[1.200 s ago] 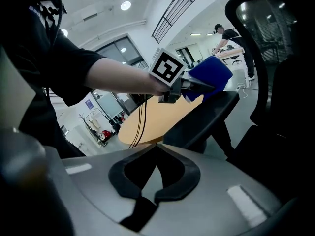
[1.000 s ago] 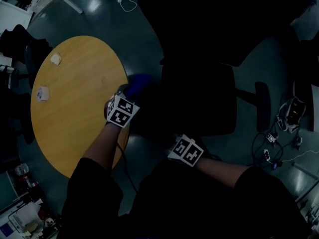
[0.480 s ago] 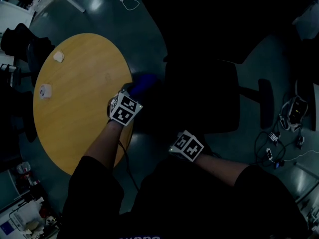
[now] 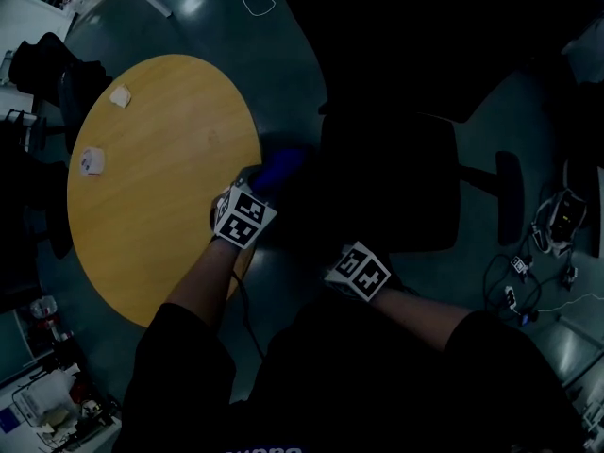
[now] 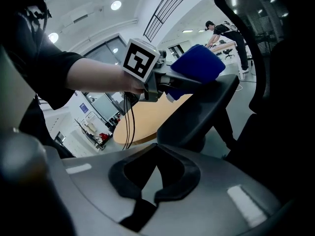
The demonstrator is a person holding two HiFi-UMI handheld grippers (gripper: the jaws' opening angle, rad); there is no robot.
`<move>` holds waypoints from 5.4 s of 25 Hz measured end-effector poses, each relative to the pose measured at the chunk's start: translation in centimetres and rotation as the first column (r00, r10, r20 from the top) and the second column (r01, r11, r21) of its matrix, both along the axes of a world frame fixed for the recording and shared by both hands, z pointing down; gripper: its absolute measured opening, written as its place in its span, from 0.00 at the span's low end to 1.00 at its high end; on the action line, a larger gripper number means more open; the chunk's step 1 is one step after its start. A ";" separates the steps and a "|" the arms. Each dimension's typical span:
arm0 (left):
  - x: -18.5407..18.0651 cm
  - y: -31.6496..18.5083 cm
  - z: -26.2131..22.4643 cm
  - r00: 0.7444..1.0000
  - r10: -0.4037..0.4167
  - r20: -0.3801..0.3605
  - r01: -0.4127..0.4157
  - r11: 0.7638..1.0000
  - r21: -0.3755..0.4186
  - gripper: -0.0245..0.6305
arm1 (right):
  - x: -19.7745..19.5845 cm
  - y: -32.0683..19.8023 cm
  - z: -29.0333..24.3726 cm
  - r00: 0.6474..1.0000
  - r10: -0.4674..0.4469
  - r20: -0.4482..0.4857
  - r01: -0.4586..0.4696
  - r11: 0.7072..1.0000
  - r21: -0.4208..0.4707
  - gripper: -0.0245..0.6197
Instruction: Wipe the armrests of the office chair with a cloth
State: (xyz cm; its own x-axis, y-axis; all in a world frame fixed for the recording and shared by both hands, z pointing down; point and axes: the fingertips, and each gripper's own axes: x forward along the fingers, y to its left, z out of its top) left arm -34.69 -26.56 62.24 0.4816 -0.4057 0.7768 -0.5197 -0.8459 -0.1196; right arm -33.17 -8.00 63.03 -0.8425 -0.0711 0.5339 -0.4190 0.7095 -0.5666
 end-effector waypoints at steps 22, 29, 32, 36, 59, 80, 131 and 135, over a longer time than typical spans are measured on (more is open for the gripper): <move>-0.8 8.7 -0.8 1.000 -0.023 -0.009 0.022 0.999 -0.028 0.21 | -0.3 0.3 0.9 1.000 0.000 0.026 0.000 1.000 -0.021 0.04; -0.7 12.6 -1.0 0.997 -0.061 -0.036 0.059 0.997 -0.050 0.21 | -0.6 0.4 0.7 1.000 -0.013 0.021 0.014 1.000 -0.019 0.04; -0.4 13.7 -0.9 0.995 -0.091 -0.048 0.088 0.994 -0.062 0.21 | -0.4 0.5 0.8 1.000 -0.025 0.016 0.025 1.000 -0.017 0.04; -0.3 15.2 -1.1 0.991 -0.117 -0.058 0.112 0.991 -0.079 0.21 | -0.6 0.8 0.9 0.999 -0.042 0.008 0.042 0.999 -0.018 0.04; 0.4 3.5 -8.8 0.969 -0.159 -0.187 0.173 0.983 0.062 0.21 | 2.1 -0.5 1.6 1.000 0.004 0.012 -0.003 0.999 -0.046 0.05; 7.7 -5.6 -2.6 0.984 0.149 0.098 -0.153 0.987 0.041 0.21 | 0.7 1.8 0.5 0.977 -0.178 0.114 0.186 0.981 -0.058 0.05; 5.5 15.1 -0.9 0.976 0.216 -0.016 -0.216 0.967 -0.137 0.21 | -0.4 0.9 2.4 0.993 0.094 0.074 -0.082 0.985 -0.151 0.05; 5.2 16.8 -0.9 0.972 0.232 -0.026 -0.234 0.961 -0.145 0.21 | -0.7 1.3 1.8 0.993 0.095 0.068 -0.085 0.987 -0.136 0.05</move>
State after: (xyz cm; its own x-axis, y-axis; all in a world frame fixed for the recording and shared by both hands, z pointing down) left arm -29.49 -9.73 61.35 0.5562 -0.1635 0.8148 -0.3066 -0.9517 0.0183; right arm -33.88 -6.68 64.78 -0.8735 -0.0807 0.4801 -0.4308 0.5874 -0.6851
